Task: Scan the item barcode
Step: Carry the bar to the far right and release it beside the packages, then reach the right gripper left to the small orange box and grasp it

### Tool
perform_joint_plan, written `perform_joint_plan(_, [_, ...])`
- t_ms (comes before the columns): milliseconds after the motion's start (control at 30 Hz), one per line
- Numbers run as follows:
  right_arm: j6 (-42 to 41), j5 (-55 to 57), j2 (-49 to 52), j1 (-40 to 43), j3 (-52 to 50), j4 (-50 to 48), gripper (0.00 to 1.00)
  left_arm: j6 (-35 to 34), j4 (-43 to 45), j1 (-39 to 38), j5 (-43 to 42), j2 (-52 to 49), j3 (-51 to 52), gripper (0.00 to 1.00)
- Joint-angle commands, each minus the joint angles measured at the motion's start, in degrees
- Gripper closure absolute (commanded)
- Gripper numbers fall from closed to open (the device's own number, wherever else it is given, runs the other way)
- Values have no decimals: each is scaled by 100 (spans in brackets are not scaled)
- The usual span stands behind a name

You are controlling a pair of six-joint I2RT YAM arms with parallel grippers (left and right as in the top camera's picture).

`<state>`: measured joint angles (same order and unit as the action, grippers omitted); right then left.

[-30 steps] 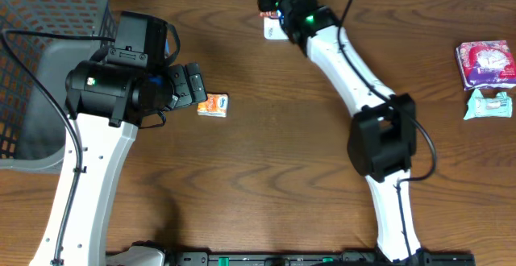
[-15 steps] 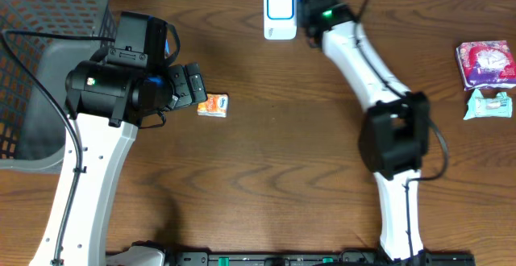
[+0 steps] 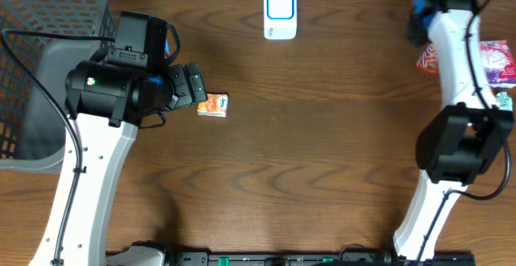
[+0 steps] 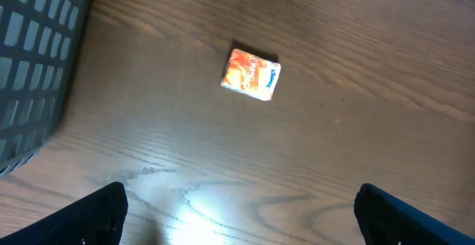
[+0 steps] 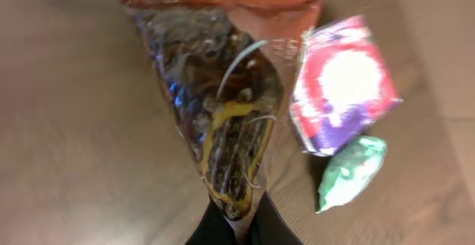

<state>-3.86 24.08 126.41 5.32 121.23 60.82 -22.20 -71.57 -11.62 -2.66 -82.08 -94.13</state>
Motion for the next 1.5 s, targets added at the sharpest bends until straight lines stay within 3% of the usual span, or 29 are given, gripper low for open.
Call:
perform_joint_plan(0, [2144,-1692,90,238,-232,146,99,55,0,20,48,11,-72,2])
perform_joint_plan(133, [2636,-1692,90,610,-492,35,99,52,0,20,50,11,-72,2])
perform_joint_plan(633, [2645,-1978,94,1545,-1847,-1692,99,55,0,20,50,11,-72,2])
perform_joint_plan(900, [2643,-1775,94,1574,-2159,-1996,66,55,0,20,48,11,-72,2])
perform_joint_plan(1000, [2437,-1692,74,1539,-2050,-1958,34,52,0,20,48,11,-72,2])
perform_joint_plan(1133, [1882,-1703,-111,1401,-1840,-1899,48,52,0,20,48,11,-72,2])
perform_joint_plan(1200, [1729,-1711,-328,1272,-1768,-1941,50,52,0,20,50,11,-72,2])
perform_joint_plan(1433, [1716,-2162,-1215,516,-1740,-2164,36,52,0,20,48,11,-70,2])
perform_joint_plan(1467, [1714,-2465,-1298,387,-1740,-2151,39,52,0,20,48,11,-72,2])
